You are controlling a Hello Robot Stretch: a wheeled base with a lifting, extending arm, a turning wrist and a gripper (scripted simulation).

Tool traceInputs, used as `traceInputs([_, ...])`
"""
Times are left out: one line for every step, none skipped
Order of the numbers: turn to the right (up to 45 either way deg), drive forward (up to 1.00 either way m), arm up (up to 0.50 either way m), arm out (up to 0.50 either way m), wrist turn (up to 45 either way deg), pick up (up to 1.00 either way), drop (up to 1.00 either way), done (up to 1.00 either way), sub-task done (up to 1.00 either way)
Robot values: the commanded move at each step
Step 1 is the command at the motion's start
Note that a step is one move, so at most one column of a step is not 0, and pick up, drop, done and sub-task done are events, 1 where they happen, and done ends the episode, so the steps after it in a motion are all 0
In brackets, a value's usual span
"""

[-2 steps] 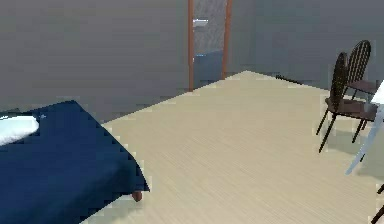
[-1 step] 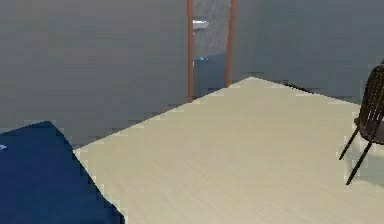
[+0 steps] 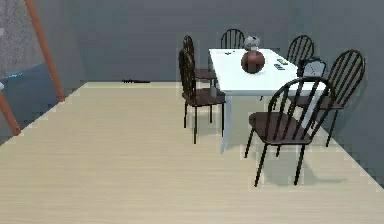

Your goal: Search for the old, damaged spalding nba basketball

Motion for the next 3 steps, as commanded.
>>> traceInputs([6.0,0.00,0.00,0.00,0.0,0.00,0.00,0.00,0.00])
traceInputs([0.0,0.45,0.00,0.00,0.0,0.00,0.00,0.00,0.00])
traceInputs([-33.0,0.00,0.00,0.00,0.0,0.00,0.00,0.00,0.00])
